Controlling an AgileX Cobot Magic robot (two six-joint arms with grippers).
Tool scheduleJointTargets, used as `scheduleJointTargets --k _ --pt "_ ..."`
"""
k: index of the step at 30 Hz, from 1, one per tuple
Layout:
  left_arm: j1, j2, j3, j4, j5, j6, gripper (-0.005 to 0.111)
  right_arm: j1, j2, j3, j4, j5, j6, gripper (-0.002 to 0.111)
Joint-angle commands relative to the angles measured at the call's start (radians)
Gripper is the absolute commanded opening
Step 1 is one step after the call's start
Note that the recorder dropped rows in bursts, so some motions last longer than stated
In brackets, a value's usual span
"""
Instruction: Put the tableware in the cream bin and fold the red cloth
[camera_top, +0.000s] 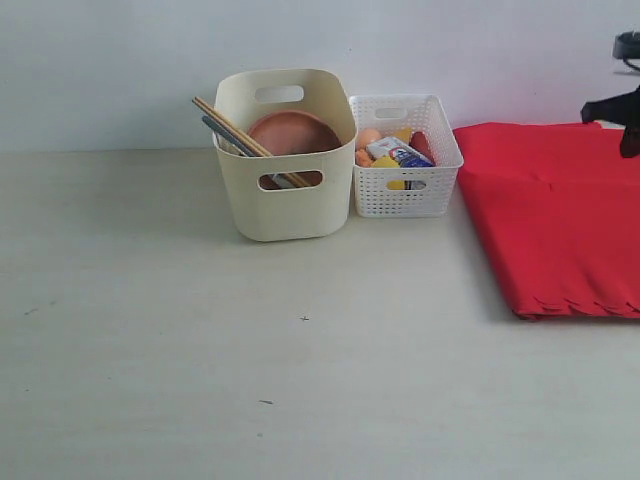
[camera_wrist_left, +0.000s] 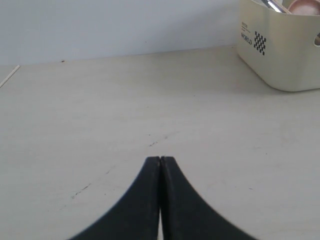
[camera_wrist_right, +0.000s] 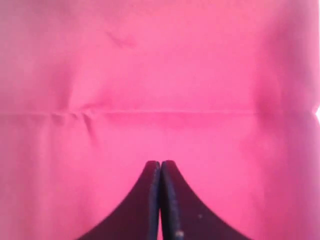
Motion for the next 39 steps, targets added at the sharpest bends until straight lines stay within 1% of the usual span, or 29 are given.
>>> scheduleJointTargets --k 1,10,18,19,24,28,33,37,39 --pt "0.003 -0.006 0.003 0.003 -0.006 0.002 0.0 0.002 -0.153 0.106 0.05 0.033 -0.009 0.0" --pt "0.003 -0.006 0.003 0.003 -0.006 0.002 0.0 0.009 -0.495 0.452 0.073 -0.066 -0.035 0.0" --pt "0.003 -0.006 0.003 0.003 -0.006 0.002 0.0 0.009 -0.774 0.698 0.073 -0.121 -0.054 0.0" --pt "0.003 -0.006 0.003 0.003 -0.006 0.002 0.0 0.009 -0.849 0.751 0.073 -0.128 -0.054 0.0" --pt "0.003 -0.006 0.003 0.003 -0.006 0.002 0.0 0.009 -1.095 0.88 0.083 -0.124 -0.054 0.0" --pt "0.003 -0.006 0.003 0.003 -0.006 0.002 0.0 0.009 -1.354 0.974 0.088 -0.081 -0.054 0.0" --pt "0.003 -0.006 0.003 0.003 -0.006 0.002 0.0 0.009 -1.591 1.063 0.106 -0.026 -0.054 0.0" --pt "0.003 -0.006 0.003 0.003 -0.006 0.002 0.0 0.098 -1.697 1.129 0.121 -0.028 -0.097 0.0" --pt "0.003 -0.006 0.003 0.003 -0.006 0.002 0.0 0.151 -1.745 1.161 0.063 -0.031 -0.109 0.0"
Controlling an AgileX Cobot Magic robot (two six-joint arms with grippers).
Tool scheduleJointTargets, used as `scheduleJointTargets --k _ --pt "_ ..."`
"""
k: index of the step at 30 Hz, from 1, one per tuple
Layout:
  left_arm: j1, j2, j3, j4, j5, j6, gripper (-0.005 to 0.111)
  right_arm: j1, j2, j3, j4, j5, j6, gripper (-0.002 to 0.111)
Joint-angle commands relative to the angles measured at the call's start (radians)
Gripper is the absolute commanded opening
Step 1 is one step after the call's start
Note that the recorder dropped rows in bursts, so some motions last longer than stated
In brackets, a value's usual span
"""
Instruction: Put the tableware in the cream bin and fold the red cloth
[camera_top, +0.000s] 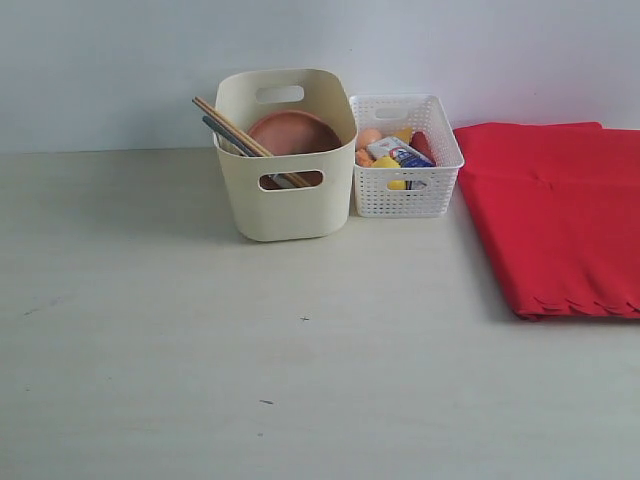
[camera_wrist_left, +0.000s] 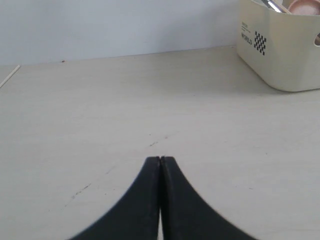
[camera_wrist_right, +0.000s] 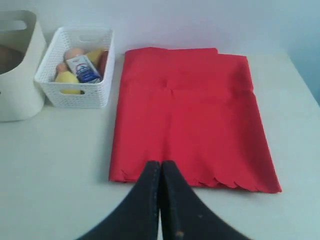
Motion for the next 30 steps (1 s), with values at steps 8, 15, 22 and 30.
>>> scheduleJointTargets --k 8,15,22,30 --pt "0.003 -0.006 0.003 0.003 -0.006 0.002 0.0 0.222 -0.276 0.142 -0.179 -0.079 0.042 0.0" --pt "0.003 -0.006 0.003 0.003 -0.006 0.002 0.0 0.335 -0.437 0.242 -0.172 -0.167 0.04 0.0" --pt "0.003 -0.006 0.003 0.003 -0.006 0.002 0.0 0.404 -0.526 0.376 -0.147 -0.328 0.042 0.0" --pt "0.003 -0.006 0.003 0.003 -0.006 0.002 0.0 0.493 -0.614 0.55 -0.171 -0.472 0.035 0.0"
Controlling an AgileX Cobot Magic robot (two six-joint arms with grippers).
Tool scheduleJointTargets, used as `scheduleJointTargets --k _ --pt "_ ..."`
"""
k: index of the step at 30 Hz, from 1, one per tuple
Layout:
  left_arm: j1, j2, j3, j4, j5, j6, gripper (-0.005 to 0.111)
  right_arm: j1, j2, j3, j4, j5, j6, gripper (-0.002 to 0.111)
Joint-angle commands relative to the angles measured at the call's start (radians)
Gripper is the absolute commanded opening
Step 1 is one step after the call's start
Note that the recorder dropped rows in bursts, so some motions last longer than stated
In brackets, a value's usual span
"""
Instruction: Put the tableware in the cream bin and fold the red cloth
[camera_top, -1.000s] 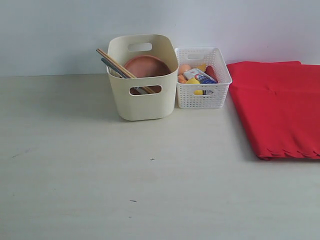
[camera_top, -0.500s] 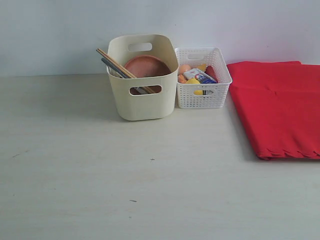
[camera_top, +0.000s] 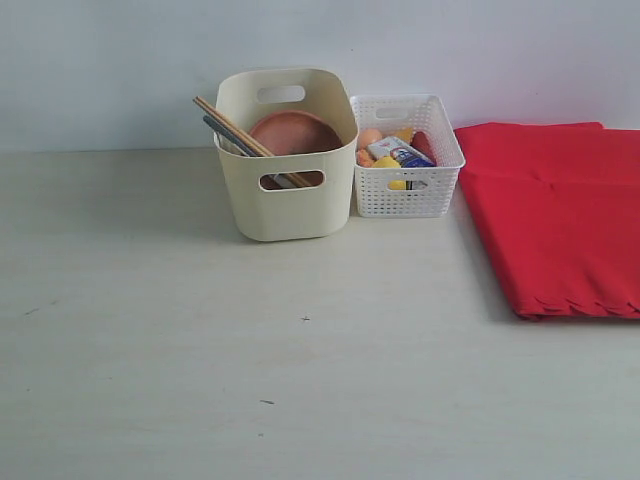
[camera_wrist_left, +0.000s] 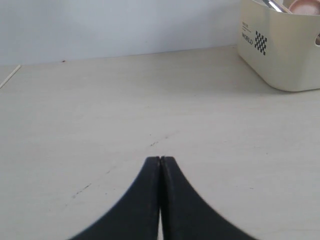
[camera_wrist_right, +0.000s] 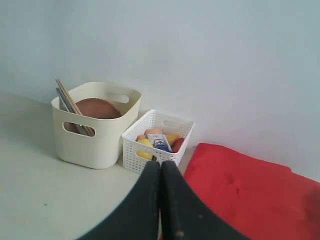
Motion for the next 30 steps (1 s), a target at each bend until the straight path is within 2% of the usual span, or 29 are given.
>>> scheduleJointTargets --k 1,5,14,17,25,30 --pt "0.003 -0.006 0.003 0.003 -0.006 0.002 0.0 0.021 -0.053 0.088 -0.037 -0.114 -0.01 0.0" --pt "0.003 -0.006 0.003 0.003 -0.006 0.002 0.0 0.021 -0.053 0.115 0.037 -0.16 0.001 0.0" --pt "0.003 -0.006 0.003 0.003 -0.006 0.002 0.0 0.021 -0.053 0.115 0.053 -0.143 0.002 0.0" --pt "0.003 -0.006 0.003 0.003 -0.006 0.002 0.0 0.021 -0.053 0.12 0.055 -0.144 0.064 0.0" --pt "0.003 -0.006 0.003 0.003 -0.006 0.002 0.0 0.021 -0.053 0.209 0.051 -0.154 0.107 0.0" --pt "0.003 -0.006 0.003 0.003 -0.006 0.002 0.0 0.005 -0.053 0.317 0.045 -0.302 0.146 0.0"
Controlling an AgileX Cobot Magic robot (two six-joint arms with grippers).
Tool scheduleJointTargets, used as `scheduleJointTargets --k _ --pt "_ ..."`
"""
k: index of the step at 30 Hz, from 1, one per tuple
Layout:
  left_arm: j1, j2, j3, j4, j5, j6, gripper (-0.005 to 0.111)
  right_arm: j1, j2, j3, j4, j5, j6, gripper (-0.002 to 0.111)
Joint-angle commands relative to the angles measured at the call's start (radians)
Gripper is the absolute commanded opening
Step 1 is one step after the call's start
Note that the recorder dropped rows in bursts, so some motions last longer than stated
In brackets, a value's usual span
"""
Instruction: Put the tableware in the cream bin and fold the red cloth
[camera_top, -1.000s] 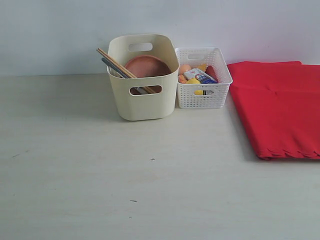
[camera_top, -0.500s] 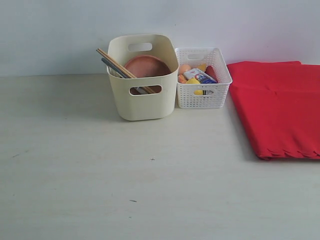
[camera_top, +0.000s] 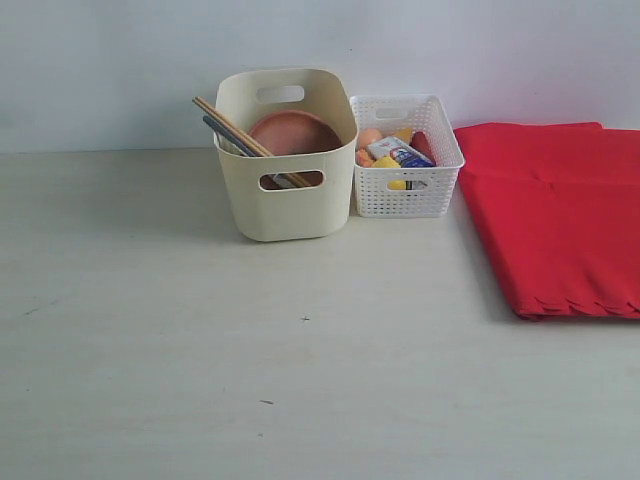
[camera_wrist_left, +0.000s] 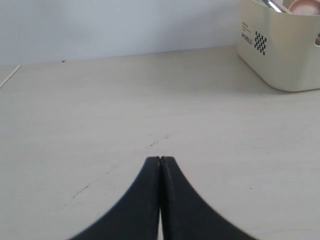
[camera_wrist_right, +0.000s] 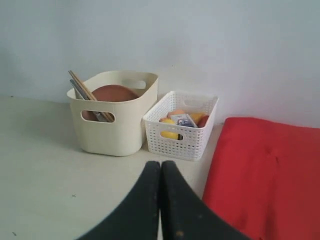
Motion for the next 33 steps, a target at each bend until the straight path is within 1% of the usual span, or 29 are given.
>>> scheduleJointTargets --k 1,6,11,19,25,33 --pt "0.003 -0.006 0.003 0.003 -0.006 0.002 0.0 -0.026 -0.005 0.088 -0.005 -0.141 0.048 0.0" --pt "0.003 -0.006 0.003 0.003 -0.006 0.002 0.0 -0.127 -0.005 0.129 -0.005 -0.141 0.071 0.0" --pt "0.003 -0.006 0.003 0.003 -0.006 0.002 0.0 -0.195 -0.005 0.148 -0.005 -0.118 0.066 0.0" --pt "0.003 -0.006 0.003 0.003 -0.006 0.002 0.0 -0.206 -0.005 0.148 -0.05 -0.075 0.066 0.0" --pt "0.003 -0.006 0.003 0.003 -0.006 0.002 0.0 -0.249 -0.005 0.148 -0.05 -0.066 0.072 0.0" --pt "0.003 -0.006 0.003 0.003 -0.006 0.002 0.0 -0.251 -0.005 0.148 -0.05 -0.058 0.069 0.0"
